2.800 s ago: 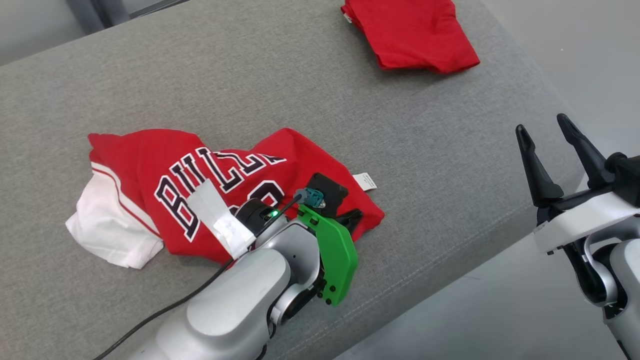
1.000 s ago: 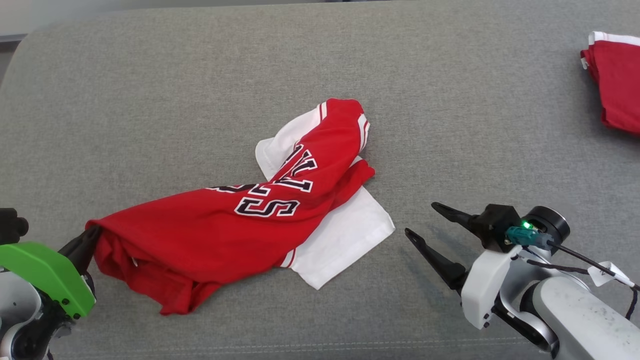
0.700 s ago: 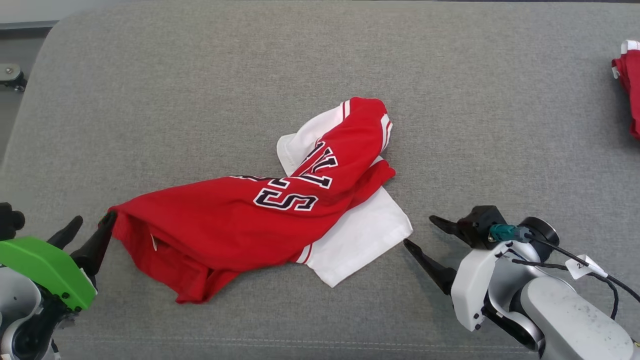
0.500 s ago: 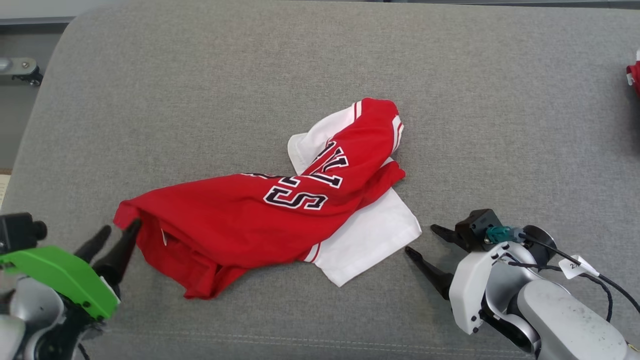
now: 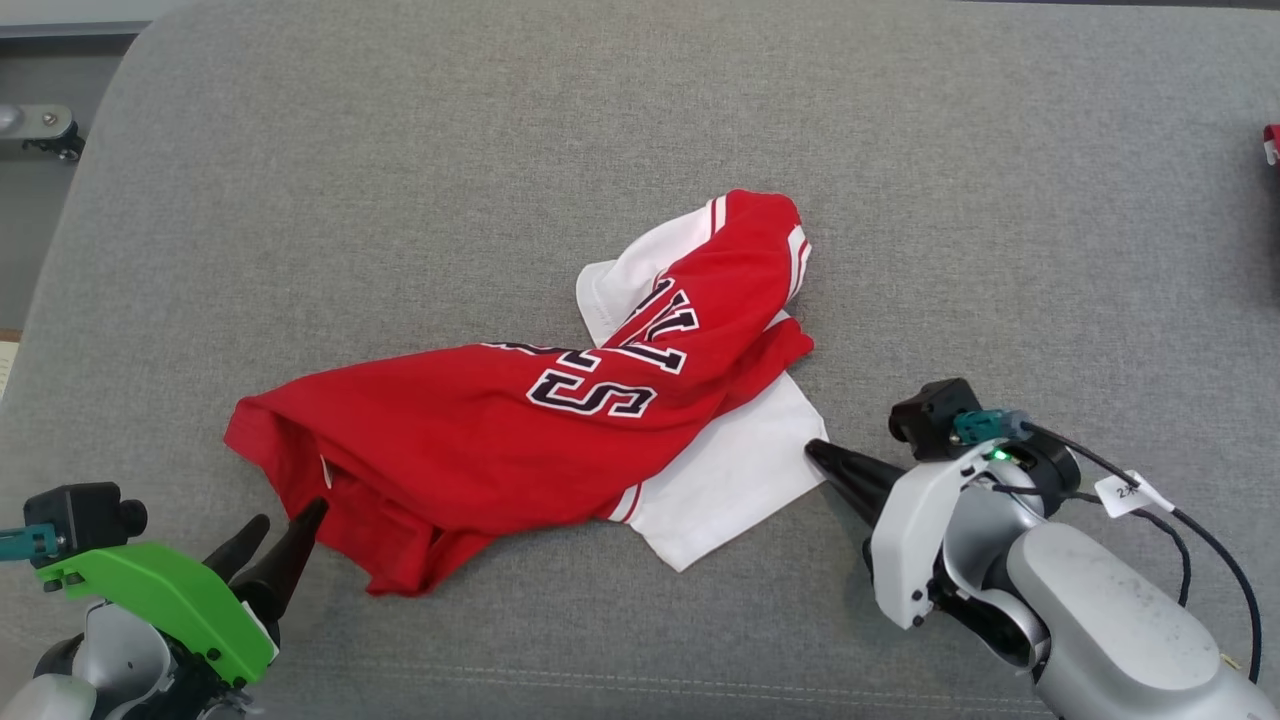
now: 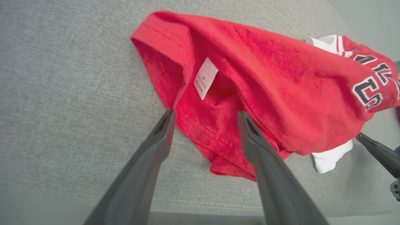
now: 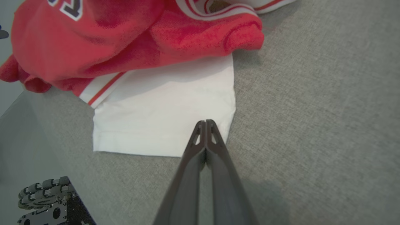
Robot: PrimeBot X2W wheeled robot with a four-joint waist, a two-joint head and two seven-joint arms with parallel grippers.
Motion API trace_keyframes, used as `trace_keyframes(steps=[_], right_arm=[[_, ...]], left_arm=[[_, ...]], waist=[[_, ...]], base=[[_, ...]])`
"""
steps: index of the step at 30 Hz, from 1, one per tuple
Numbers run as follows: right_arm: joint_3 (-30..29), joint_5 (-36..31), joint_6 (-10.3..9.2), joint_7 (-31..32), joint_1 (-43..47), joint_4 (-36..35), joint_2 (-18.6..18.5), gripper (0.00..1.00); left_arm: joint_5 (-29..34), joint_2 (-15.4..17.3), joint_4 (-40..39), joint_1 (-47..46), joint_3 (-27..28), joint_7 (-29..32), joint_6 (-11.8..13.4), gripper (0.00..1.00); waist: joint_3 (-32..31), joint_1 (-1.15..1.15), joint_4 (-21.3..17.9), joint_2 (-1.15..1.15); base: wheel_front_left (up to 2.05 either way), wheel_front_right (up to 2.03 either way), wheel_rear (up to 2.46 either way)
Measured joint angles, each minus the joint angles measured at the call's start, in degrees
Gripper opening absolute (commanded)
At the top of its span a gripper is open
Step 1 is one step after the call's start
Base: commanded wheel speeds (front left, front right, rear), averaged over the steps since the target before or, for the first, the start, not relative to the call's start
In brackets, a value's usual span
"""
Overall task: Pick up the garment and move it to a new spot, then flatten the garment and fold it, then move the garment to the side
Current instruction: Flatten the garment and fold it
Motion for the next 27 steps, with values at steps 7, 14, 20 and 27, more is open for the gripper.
trace_keyframes(steps=[7, 14, 20, 27], right_arm=[[-3.2, 2.3, 0.07, -0.6, -1.7, -0.1, -0.5, 0.00], [-7.7, 3.1, 0.05, -1.5, -5.4, -1.9, -3.9, 0.00], [-8.7, 4.3, -0.35, -1.2, -5.5, -2.1, -5.1, 0.82], [-4.6, 4.4, 0.05, 1.1, -2.2, -1.9, -4.5, 1.00]], left_arm=[[0.5, -1.3, 0.2, 0.0, 0.0, -0.4, 0.0, 1.00], [1.9, -2.4, 3.1, 0.4, -0.2, -0.8, 0.0, 1.00], [2.2, -2.9, 3.9, 1.4, -0.2, -1.2, 0.0, 1.00], [3.5, -3.5, 3.1, 1.3, -0.2, -1.8, 0.0, 1.00]], waist=[[0.1, 0.00, -0.5, 0.00], [-0.4, 0.00, -1.6, 0.00], [-0.8, 0.00, -2.2, 0.00], [-1.1, 0.00, -1.9, 0.00]], base=[[0.00, 0.00, 0.00], [0.00, 0.00, 0.00], [0.00, 0.00, 0.00], [0.00, 0.00, 0.00]])
